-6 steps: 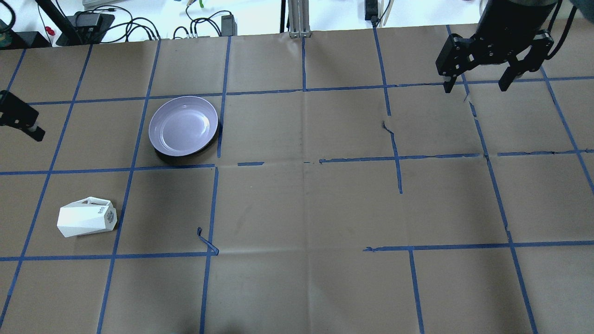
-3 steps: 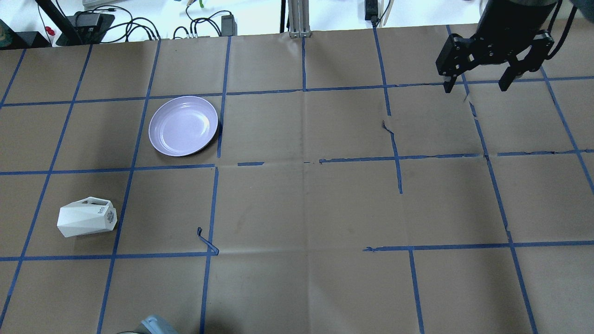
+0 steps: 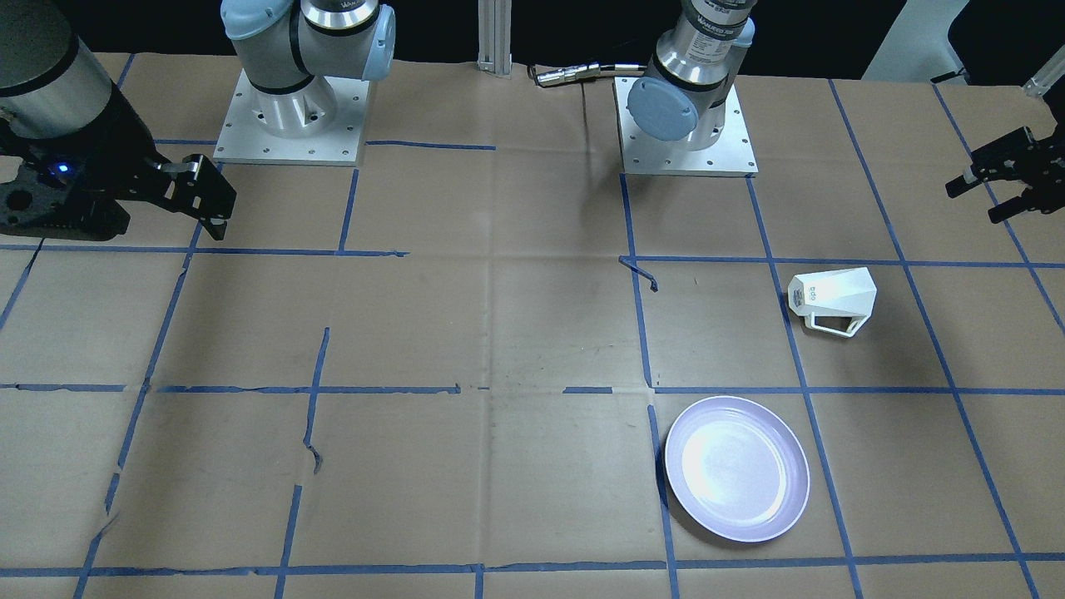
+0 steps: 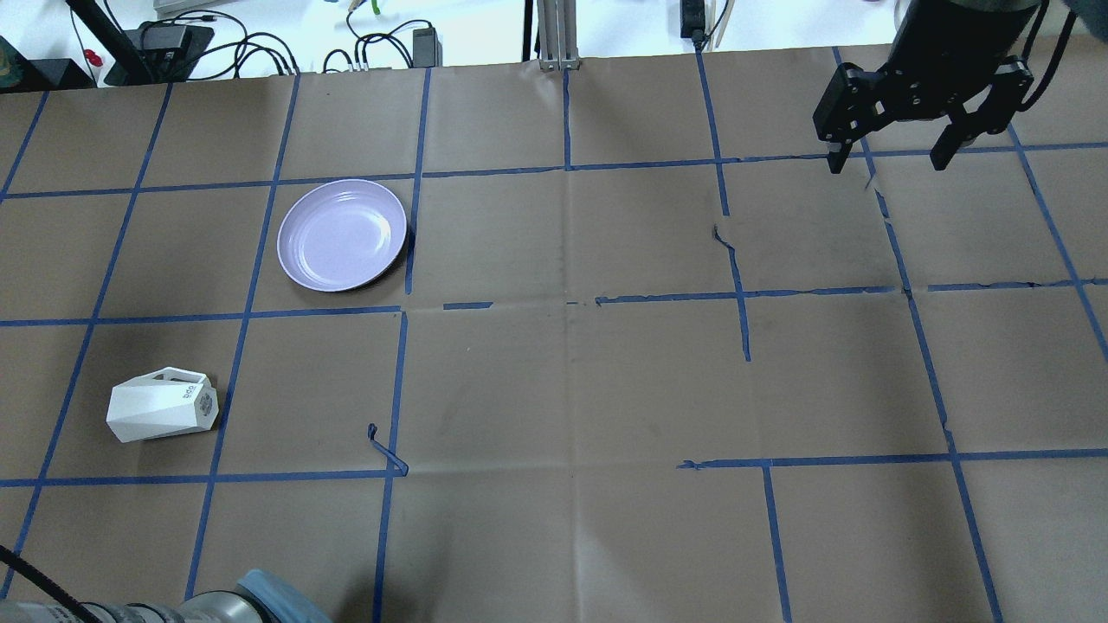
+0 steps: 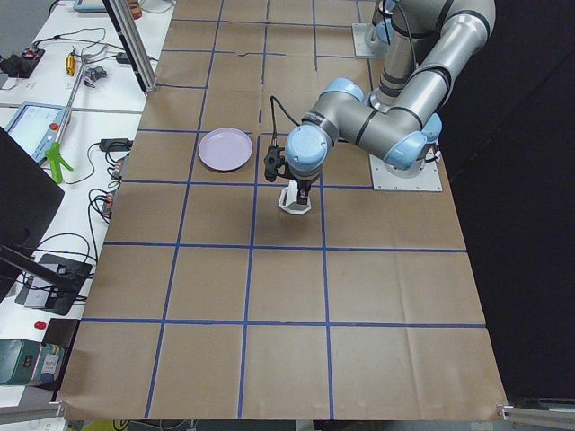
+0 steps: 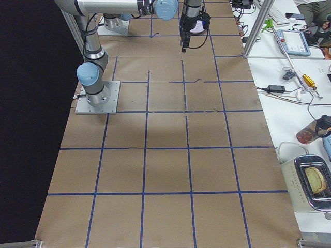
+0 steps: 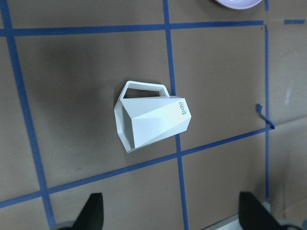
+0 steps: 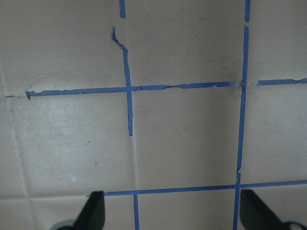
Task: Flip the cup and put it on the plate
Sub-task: 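Lower the left gripper beside the white mug lying on its side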
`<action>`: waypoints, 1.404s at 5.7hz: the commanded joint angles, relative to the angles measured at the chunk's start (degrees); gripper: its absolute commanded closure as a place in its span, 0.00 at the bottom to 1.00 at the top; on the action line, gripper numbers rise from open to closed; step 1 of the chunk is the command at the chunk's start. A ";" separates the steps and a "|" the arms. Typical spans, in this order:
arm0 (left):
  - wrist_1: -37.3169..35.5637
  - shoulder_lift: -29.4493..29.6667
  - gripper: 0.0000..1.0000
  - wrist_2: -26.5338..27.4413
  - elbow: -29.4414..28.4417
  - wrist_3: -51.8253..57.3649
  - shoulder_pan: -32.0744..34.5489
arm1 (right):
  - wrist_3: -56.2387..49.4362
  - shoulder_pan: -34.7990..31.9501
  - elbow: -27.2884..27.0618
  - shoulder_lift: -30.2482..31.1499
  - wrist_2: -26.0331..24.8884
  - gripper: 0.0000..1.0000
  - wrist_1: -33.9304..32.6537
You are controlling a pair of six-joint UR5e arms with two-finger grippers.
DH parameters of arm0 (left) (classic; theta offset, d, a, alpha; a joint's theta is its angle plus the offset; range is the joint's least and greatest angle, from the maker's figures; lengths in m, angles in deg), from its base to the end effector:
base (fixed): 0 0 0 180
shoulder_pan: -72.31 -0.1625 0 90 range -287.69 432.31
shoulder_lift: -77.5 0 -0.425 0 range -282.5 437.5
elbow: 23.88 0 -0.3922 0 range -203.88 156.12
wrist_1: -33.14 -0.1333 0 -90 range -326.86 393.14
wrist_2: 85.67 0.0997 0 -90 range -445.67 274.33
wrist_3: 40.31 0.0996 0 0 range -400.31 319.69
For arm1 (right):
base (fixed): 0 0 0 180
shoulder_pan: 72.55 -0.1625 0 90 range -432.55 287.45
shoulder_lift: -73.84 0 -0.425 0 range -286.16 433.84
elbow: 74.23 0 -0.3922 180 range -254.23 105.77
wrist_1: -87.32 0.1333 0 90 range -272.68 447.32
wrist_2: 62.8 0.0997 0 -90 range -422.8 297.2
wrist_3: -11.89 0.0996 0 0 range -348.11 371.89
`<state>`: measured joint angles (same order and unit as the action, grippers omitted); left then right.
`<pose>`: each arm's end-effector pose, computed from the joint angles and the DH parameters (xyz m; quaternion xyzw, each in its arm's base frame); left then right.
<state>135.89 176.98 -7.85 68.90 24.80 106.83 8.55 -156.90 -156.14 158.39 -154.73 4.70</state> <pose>0.3265 -0.4119 0.3680 -0.0586 -0.9693 -0.0167 0.2383 0.0778 -0.5335 0.4962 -0.0194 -0.9988 -0.0425 0.0135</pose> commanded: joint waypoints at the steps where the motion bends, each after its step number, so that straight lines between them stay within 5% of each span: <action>1: 1.82 9.80 0.01 -5.46 0.04 5.26 -1.55 | 0.00 -0.02 0.00 0.00 0.00 0.00 0.00; 5: 17.00 27.04 0.01 -16.80 -0.05 22.74 -5.60 | 0.00 -0.02 0.00 0.00 0.00 0.00 0.00; 8: 21.84 30.42 0.05 -20.74 -0.05 24.45 -5.69 | 0.00 -0.02 0.00 0.00 0.00 0.00 0.00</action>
<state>155.46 207.08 -26.04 68.84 49.06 101.15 8.55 -156.93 -156.14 158.39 -154.73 4.70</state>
